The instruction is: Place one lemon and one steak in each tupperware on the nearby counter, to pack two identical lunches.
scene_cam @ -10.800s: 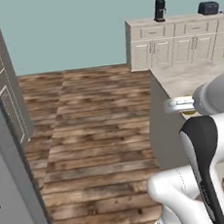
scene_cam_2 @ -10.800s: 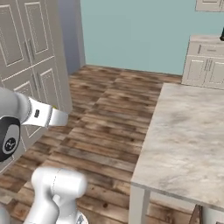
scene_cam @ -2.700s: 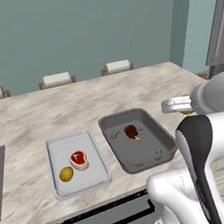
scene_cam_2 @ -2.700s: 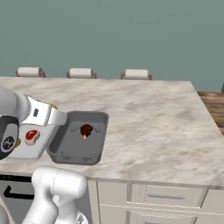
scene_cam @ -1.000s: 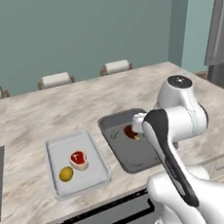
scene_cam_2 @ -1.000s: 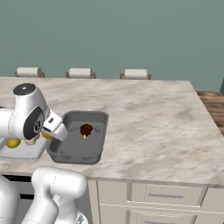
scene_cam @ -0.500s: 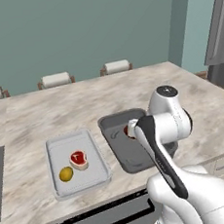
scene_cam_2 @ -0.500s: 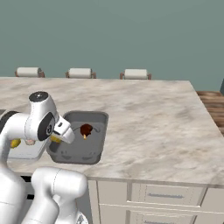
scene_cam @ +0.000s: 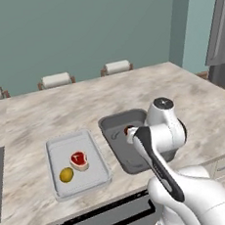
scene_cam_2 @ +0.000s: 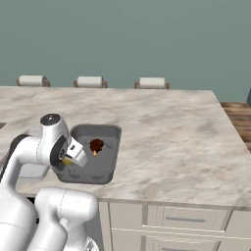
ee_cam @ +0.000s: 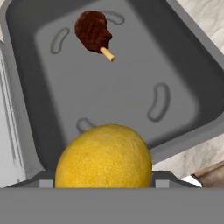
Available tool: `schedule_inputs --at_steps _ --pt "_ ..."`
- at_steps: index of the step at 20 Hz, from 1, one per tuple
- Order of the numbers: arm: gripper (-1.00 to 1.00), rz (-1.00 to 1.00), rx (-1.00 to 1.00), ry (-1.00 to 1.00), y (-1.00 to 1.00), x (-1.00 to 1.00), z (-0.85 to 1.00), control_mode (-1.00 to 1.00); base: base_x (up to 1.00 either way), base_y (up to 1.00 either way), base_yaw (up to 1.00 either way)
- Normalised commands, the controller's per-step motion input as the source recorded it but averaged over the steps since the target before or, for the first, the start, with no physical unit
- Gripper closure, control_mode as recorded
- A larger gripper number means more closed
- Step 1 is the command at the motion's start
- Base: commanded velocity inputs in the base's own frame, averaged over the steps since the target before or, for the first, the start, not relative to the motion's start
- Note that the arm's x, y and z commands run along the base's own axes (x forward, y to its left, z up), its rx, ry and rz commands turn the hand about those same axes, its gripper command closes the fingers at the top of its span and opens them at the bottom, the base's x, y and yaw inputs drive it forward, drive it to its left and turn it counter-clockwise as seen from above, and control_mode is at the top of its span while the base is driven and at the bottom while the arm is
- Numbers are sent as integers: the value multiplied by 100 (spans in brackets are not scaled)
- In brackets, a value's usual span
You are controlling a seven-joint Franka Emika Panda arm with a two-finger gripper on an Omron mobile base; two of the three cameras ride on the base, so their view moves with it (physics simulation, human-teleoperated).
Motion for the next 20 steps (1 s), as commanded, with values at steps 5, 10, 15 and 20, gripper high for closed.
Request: schedule_inputs --at_steps 5,10,15,20 --pt "100 -1 0 0 0 39 -29 -100 0 0 0" --pt "100 0 0 0 0 42 -30 -100 0 0 0" --pt "100 -1 0 0 5 39 -32 -100 0 0 0" --pt "100 -2 0 0 2 23 -38 -100 0 0 0"
